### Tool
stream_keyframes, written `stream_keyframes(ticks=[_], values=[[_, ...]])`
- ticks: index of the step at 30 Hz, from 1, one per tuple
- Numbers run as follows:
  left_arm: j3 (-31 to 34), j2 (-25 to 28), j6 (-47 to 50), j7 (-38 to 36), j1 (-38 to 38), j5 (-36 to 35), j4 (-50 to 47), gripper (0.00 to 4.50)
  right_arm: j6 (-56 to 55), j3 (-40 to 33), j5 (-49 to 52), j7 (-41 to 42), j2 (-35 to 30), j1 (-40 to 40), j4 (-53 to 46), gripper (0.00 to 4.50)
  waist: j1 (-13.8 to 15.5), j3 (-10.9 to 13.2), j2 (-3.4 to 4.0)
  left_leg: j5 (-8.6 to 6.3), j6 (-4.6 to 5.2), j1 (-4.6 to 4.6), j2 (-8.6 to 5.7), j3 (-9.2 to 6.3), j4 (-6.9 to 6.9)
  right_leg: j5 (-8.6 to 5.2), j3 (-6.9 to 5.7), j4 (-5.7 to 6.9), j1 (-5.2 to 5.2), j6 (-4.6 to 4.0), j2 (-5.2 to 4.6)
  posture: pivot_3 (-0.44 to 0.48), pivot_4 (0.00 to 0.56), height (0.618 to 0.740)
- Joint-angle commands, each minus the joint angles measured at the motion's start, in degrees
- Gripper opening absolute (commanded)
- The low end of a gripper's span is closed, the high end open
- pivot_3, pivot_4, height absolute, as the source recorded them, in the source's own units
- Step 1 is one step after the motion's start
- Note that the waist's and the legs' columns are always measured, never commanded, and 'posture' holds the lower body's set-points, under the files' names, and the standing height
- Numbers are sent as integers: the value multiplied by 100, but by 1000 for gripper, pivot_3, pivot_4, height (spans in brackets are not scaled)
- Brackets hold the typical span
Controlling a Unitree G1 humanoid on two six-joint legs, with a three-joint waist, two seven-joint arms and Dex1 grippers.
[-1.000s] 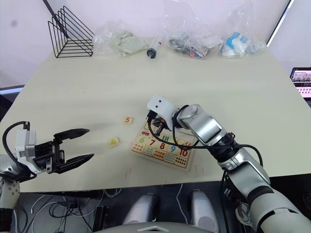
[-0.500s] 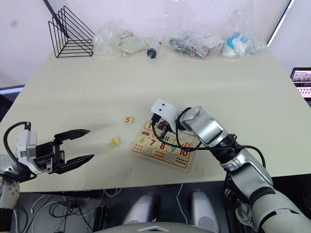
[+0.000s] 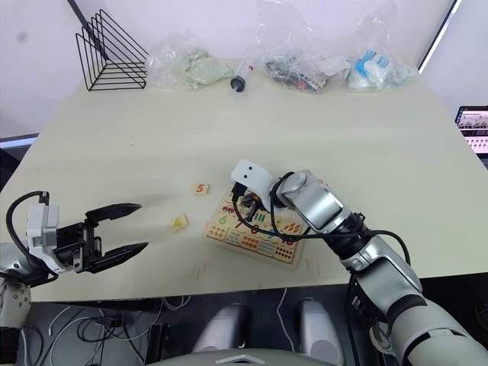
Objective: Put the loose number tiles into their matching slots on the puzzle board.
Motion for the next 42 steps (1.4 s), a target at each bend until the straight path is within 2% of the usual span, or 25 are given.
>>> stream_keyframes(ticks=[1,11,17,26,31,37,40,42], values=[[129,11,-2,-3,21,-44,-158,4500,-80,-29,-48,37,30,-54,-57,68,0,0,0,0,0,0,0,0,0,0,0,0,0,0,0,0,150,740],[227,-32,75,242,143,-57,-164,4500,-217,-312,2,155,-401,212,-592,68,15,-1,-1,0,0,-2,0,-1,0,0,-1,-1,0,0,-3,0,150,740],[303,-92,204,538,303,-43,-243,4500,-472,-939,271,57,-529,776,-1215,68,5,-5,-8,0,0,-1,2,0,-1,0,1,0,3,0,-2,0,150,740],[457,-142,269,935,619,46,-298,4500,-1487,-1862,439,-5,-1081,2145,-2113,68,30,-9,-15,0,1,-1,3,2,1,2,2,-7,10,5,-9,0,150,740],[479,-203,184,1159,853,275,-232,4500,-2247,-2890,971,153,-1279,3349,-2605,68,45,-10,-17,0,1,2,6,2,1,2,1,-9,17,5,-7,0,150,740],[383,-128,402,1356,934,475,-150,4500,-3015,-3546,1159,324,-1573,4194,-2657,68,42,-9,-16,0,2,14,5,6,8,1,4,-9,30,6,-4,0,150,740],[334,-144,369,1441,902,614,-114,4500,-3678,-4324,1475,522,-1616,4786,-2469,68,54,-10,-16,1,2,15,6,12,14,1,3,-9,33,6,2,0,150,740],[321,-155,366,1456,891,650,-109,4500,-3970,-4670,1688,726,-1659,5118,-2337,571,86,-10,-16,1,1,15,6,17,14,0,-2,-9,37,5,2,0,150,740]])
